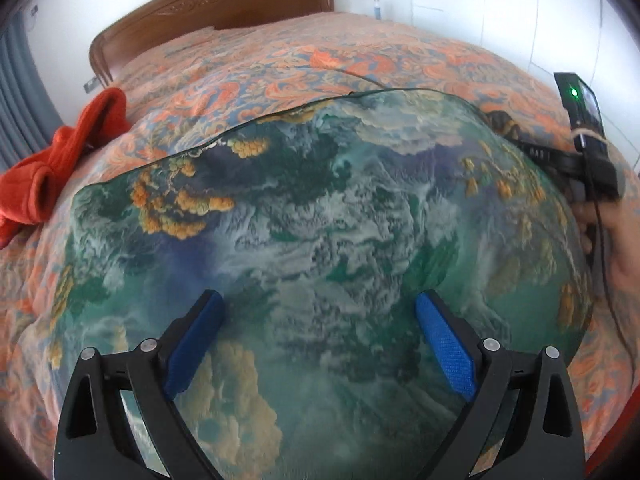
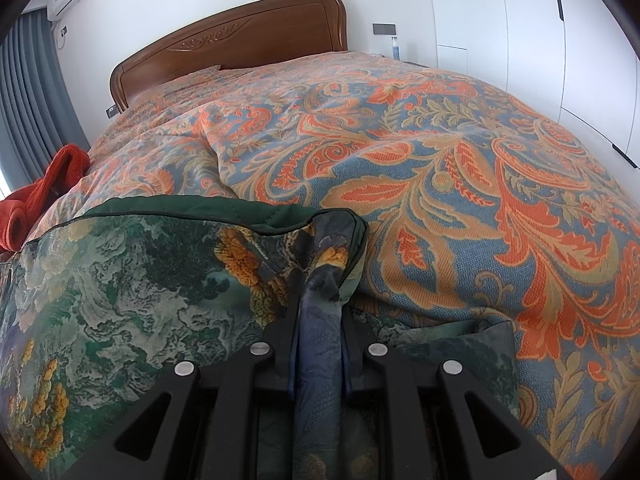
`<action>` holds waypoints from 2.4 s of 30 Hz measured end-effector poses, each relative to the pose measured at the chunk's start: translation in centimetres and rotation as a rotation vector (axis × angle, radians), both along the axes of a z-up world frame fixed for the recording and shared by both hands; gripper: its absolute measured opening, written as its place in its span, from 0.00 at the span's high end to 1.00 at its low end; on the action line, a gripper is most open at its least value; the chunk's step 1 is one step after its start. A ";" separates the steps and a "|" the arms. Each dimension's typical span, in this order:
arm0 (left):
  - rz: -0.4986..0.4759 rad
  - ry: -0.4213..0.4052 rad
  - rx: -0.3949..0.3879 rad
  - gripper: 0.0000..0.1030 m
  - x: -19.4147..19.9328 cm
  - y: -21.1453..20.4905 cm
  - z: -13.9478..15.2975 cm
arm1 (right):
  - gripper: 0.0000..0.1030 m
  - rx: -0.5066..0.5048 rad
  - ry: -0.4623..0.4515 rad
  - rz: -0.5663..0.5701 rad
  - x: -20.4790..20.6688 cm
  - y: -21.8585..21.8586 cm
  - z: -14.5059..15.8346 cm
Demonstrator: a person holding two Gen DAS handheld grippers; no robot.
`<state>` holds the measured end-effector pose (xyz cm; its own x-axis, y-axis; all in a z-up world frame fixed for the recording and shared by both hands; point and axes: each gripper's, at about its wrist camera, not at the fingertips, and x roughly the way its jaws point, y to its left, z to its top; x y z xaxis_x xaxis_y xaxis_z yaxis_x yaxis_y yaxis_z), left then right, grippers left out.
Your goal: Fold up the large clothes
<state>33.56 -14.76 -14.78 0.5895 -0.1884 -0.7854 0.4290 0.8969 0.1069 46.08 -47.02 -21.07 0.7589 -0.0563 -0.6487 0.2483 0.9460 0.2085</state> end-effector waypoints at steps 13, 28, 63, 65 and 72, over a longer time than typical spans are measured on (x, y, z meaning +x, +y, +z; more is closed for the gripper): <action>-0.011 0.059 -0.025 0.05 -7.0 1.6 0.1 | 0.82 -0.012 0.103 0.024 0.2 -0.1 1.9; -0.170 -0.057 -0.175 0.05 -11.5 -0.3 4.7 | 0.35 0.463 0.001 0.004 -19.9 -7.1 5.4; -0.325 0.191 -0.253 0.04 -3.9 -5.8 17.5 | 0.71 -0.260 -0.390 0.212 -24.6 17.2 14.1; -0.318 0.185 -0.234 0.04 -3.3 -5.8 17.7 | 0.71 -0.361 -0.394 0.266 -24.8 20.7 14.1; -0.176 0.200 -0.115 0.04 -1.3 -4.0 15.6 | 0.71 -0.643 -0.418 0.408 -25.5 29.1 12.8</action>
<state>32.30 -18.78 0.85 0.3754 -0.3684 -0.8505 0.5817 0.8080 -0.0932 20.62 -17.95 -8.24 0.9687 0.0126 -0.2478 -0.1139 0.9100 -0.3986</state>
